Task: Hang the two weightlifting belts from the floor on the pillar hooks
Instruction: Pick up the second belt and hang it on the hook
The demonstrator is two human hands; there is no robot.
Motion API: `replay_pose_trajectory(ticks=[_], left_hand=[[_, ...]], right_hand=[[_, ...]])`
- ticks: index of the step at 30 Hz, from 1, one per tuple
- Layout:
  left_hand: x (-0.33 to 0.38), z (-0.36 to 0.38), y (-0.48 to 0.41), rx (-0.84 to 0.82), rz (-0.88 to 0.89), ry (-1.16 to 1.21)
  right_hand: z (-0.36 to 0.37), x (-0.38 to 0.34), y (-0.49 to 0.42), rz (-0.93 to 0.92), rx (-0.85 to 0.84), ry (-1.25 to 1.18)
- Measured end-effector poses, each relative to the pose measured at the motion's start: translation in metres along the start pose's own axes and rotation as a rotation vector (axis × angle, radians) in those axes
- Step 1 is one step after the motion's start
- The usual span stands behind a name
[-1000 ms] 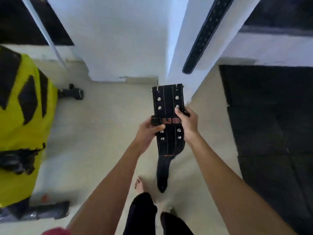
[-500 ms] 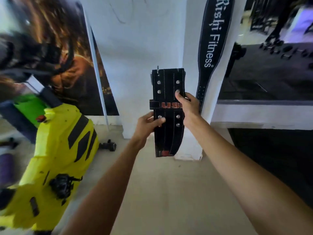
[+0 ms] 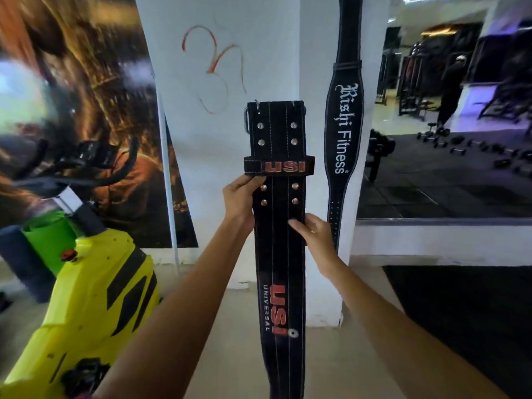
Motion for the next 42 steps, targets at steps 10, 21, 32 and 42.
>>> replay_pose_trajectory(ticks=[10,21,32,42], left_hand=[[0.016,0.027,0.000,-0.114,-0.001,0.056],[-0.058,0.012,0.060,-0.292,-0.200,-0.114],[-0.042,0.004,0.044,-0.296,-0.166,-0.262],[-0.013,0.037,0.010,-0.132,-0.197,0.173]], right_hand=[[-0.002,-0.065,-0.008,-0.094,0.008,-0.247],[-0.014,-0.050,0.000,0.022,0.071,-0.274],[-0.022,-0.053,-0.004,0.031,0.060,-0.188],[-0.028,-0.045,0.020,-0.120,0.088,0.033]])
Point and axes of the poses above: each hand's wrist, its own y-axis away from the middle knuckle, its own z-axis out of the palm, x = y × z, the point moved 6 cm from there along -y, towards the middle knuckle, and after that the axes turned 11 degrees about -x, right-handed, at the moved point
